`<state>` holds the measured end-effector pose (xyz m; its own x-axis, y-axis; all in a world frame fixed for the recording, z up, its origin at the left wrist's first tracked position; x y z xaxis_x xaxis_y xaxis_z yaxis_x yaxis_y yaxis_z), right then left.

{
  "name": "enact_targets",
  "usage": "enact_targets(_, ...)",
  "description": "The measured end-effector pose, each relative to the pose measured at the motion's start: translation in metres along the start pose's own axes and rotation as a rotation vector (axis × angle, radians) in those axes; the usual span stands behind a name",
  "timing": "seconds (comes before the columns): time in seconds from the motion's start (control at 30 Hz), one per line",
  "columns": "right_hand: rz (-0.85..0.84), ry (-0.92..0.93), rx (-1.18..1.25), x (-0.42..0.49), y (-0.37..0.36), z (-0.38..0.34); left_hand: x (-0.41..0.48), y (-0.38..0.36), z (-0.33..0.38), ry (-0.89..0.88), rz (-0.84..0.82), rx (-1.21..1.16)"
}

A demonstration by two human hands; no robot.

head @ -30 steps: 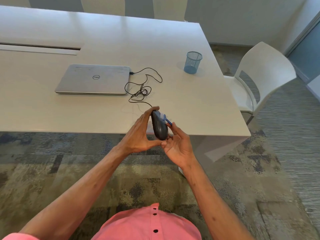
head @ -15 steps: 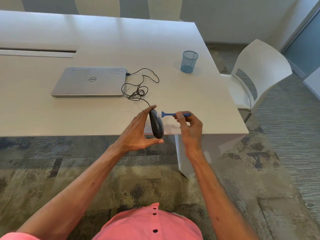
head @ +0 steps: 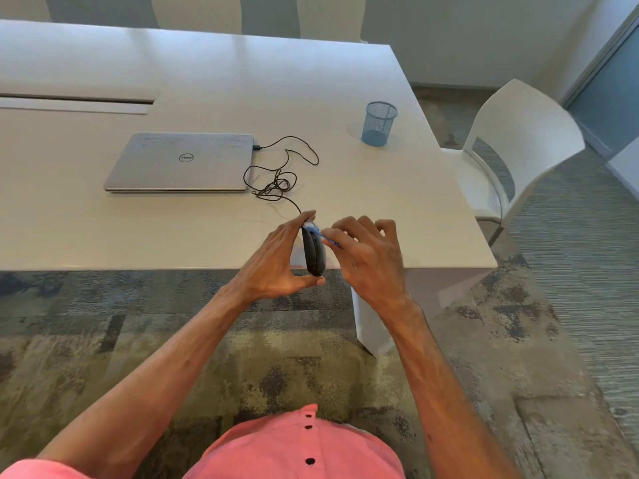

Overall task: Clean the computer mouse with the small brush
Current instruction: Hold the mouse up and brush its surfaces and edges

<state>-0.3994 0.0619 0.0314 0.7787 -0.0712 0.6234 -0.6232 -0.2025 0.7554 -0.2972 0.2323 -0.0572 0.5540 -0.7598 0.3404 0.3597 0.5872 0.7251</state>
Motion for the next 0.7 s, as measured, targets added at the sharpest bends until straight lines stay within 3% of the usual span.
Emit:
enact_targets(0.23,-0.138,0.033,0.03,0.004,0.007,-0.001,-0.001,-0.002,-0.003,0.016,-0.011,0.021)
enact_targets(0.4,-0.325,-0.064,0.177,0.005,0.008,0.004,-0.004,-0.003,-0.005,0.025,-0.022,0.032)
enact_targets(0.6,-0.109,-0.157,0.15,0.012,0.016,0.004,-0.002,0.0,-0.001,0.029,-0.02,0.031)
enact_targets(0.7,-0.121,-0.127,0.113,0.006,0.011,0.0,0.0,0.001,0.003,0.02,-0.014,0.026)
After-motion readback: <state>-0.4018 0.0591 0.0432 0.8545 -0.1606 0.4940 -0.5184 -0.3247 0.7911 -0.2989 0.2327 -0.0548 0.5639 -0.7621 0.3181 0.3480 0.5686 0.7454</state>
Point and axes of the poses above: each hand's wrist, its own x-axis towards the middle knuckle, its own y-axis out of the back of the hand, z = x × y, the point moved 5 cm from there along x, towards the middle knuckle, and after that the axes turned 15 degrees about -y, right-handed, at the moved point
